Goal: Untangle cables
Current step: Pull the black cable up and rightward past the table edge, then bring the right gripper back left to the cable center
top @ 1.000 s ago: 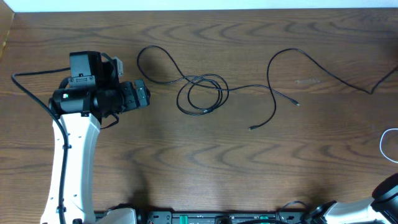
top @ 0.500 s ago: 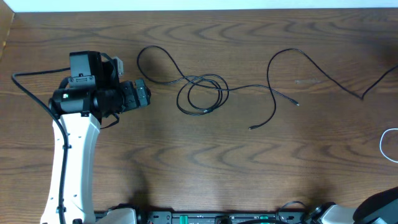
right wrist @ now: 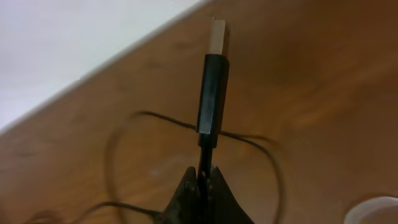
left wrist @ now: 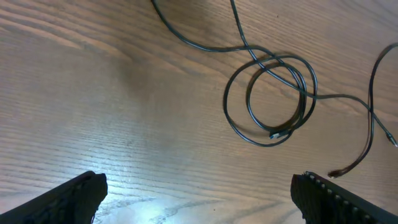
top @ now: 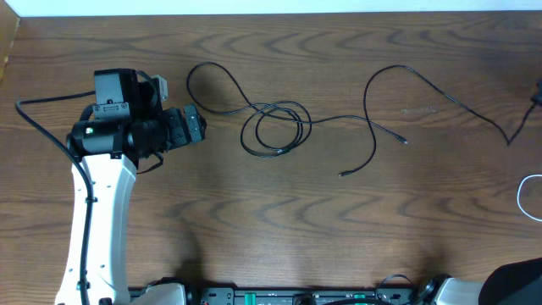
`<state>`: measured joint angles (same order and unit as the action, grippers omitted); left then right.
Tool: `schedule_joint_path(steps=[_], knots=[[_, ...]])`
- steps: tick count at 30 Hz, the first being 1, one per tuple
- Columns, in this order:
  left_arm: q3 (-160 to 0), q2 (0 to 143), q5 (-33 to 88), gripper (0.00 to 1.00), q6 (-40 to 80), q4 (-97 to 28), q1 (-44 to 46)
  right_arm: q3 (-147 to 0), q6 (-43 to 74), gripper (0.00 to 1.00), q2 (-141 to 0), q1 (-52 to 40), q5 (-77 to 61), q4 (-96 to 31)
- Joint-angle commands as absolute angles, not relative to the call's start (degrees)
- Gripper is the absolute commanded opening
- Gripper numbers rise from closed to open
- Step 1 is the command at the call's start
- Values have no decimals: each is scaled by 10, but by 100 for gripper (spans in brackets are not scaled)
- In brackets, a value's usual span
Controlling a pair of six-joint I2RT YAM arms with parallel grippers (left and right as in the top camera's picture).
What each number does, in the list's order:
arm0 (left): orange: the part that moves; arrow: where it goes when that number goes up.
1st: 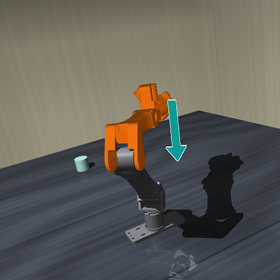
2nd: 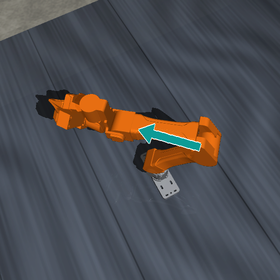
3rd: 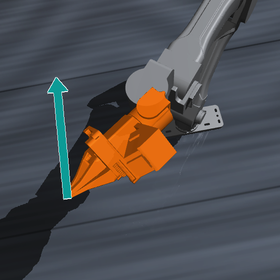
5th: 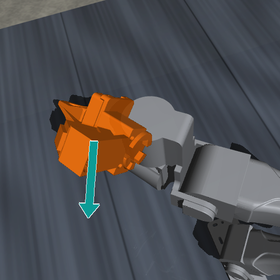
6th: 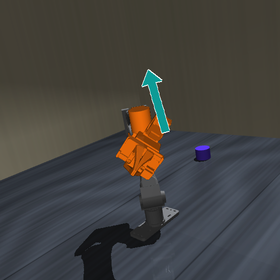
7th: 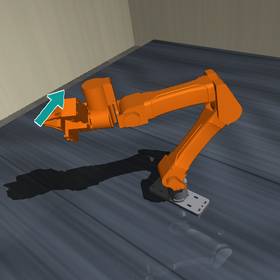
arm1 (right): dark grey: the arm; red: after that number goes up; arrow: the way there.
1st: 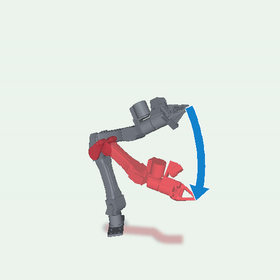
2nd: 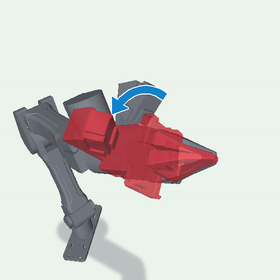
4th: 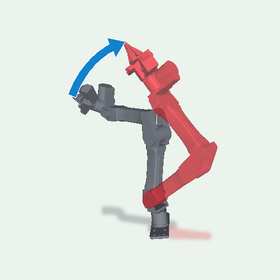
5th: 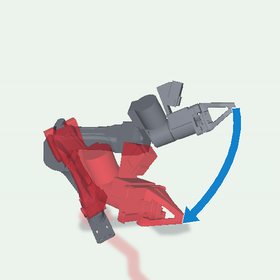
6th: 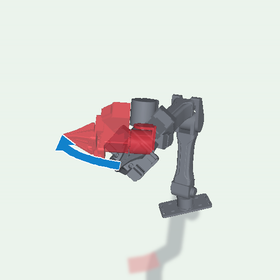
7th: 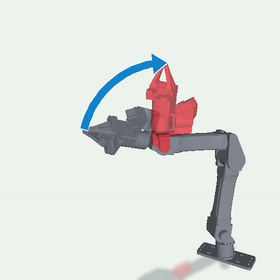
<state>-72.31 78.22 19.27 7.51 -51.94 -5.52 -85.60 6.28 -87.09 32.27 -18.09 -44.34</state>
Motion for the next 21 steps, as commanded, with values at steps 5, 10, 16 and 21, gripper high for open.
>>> schedule_joint_path(steps=[5,10,16,21], knots=[[-721,774,206,100,78,-515,-57,-874,65,1,-891,257,-27,-484],[-721,774,206,100,78,-516,-57,-874,82,1,-942,197,-3,-524],[-721,774,206,100,78,-516,-57,-874,105,1,-1024,95,-18,-534],[-721,774,205,100,78,-515,-57,-874,123,1,-1060,29,-32,-523]])
